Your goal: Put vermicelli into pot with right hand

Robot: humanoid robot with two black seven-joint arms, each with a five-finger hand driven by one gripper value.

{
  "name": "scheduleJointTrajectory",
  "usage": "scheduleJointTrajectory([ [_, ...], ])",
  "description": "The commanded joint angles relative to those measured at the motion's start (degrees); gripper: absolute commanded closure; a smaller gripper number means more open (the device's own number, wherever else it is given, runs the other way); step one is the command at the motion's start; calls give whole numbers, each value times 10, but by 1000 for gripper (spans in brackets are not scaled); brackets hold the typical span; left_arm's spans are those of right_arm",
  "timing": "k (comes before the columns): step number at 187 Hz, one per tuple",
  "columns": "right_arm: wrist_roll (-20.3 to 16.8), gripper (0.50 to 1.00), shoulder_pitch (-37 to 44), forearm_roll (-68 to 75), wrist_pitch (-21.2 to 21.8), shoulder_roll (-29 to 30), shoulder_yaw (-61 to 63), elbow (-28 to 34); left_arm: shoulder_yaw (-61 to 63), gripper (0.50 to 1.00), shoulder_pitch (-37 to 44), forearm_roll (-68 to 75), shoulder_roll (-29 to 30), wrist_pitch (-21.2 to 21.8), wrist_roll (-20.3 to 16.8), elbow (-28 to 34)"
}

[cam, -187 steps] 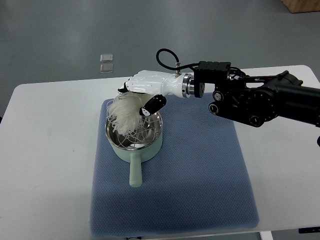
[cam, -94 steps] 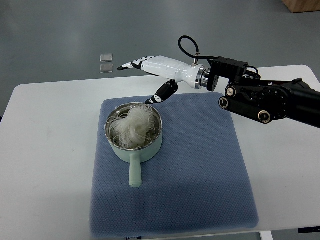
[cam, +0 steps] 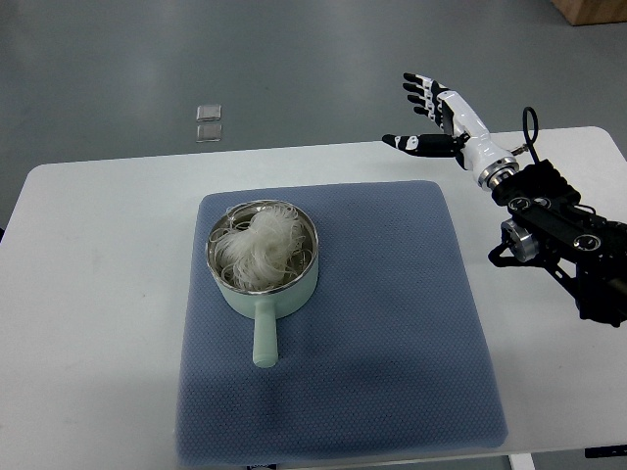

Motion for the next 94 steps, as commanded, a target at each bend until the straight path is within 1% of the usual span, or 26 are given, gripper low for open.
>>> scheduleJointTrajectory([
  [1,0,603,-22,77,-5,13,34,-2,-1,500,0,0,0,0,0,-2],
  [31,4,601,-39,164,-5,29,40,-3,-3,500,0,0,0,0,0,-3],
  [37,5,595,-42,176,-5,29,41,-4,-2,500,0,0,0,0,0,-3],
  [42,5,577,-45,186,-5,30,42,-3,-3,500,0,0,0,0,0,-3],
  [94,8,572,-57,193,-3,30,45,-7,-4,500,0,0,0,0,0,-3],
])
